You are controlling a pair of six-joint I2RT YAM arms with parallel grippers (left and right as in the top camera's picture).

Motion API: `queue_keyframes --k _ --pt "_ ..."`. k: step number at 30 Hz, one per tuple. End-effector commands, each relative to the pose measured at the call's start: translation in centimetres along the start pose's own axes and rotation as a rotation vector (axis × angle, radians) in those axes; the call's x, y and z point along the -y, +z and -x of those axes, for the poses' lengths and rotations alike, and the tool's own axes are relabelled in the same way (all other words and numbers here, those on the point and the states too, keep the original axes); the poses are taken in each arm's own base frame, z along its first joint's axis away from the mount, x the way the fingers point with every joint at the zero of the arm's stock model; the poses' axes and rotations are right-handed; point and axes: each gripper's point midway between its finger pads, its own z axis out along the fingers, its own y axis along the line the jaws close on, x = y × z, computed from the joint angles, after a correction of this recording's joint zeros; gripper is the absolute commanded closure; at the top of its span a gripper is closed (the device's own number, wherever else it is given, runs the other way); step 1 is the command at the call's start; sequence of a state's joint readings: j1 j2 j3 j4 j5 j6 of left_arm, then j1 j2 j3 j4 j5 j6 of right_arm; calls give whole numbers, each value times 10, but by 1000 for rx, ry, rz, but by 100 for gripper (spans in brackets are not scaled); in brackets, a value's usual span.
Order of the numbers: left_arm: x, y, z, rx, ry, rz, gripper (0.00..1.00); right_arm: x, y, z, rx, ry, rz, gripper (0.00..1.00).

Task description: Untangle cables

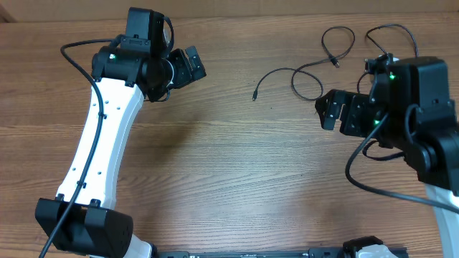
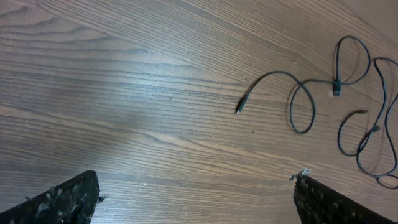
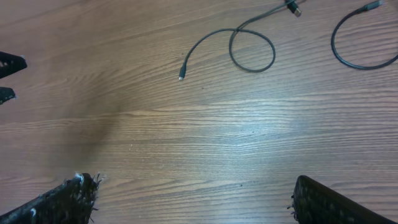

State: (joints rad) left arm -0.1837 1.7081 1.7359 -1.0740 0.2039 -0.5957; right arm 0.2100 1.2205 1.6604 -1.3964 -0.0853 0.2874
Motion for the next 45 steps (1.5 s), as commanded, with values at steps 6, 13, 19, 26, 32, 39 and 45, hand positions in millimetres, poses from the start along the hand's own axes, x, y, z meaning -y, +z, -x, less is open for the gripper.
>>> queue_keyframes --k 6,13,19,26,32,39,45 --pt "-2 6 -2 -8 19 17 0 7 -36 -11 69 -2 -12 0" --pt "-2 6 -2 -8 19 17 1 18 -61 -26 126 -2 -41 0" --pt "-2 6 -2 -8 19 17 0 29 -72 -39 162 18 -67 0" --pt "-2 6 -2 -8 19 17 0 43 -68 -47 167 69 -122 0" --pt "-2 6 -1 -8 19 17 1 43 -57 -44 171 69 -122 0" --pt "-2 6 -2 -8 19 17 1 45 -26 -40 170 69 -121 0" --pt "-2 6 -2 -8 19 17 0 47 3 -37 176 69 -118 0"
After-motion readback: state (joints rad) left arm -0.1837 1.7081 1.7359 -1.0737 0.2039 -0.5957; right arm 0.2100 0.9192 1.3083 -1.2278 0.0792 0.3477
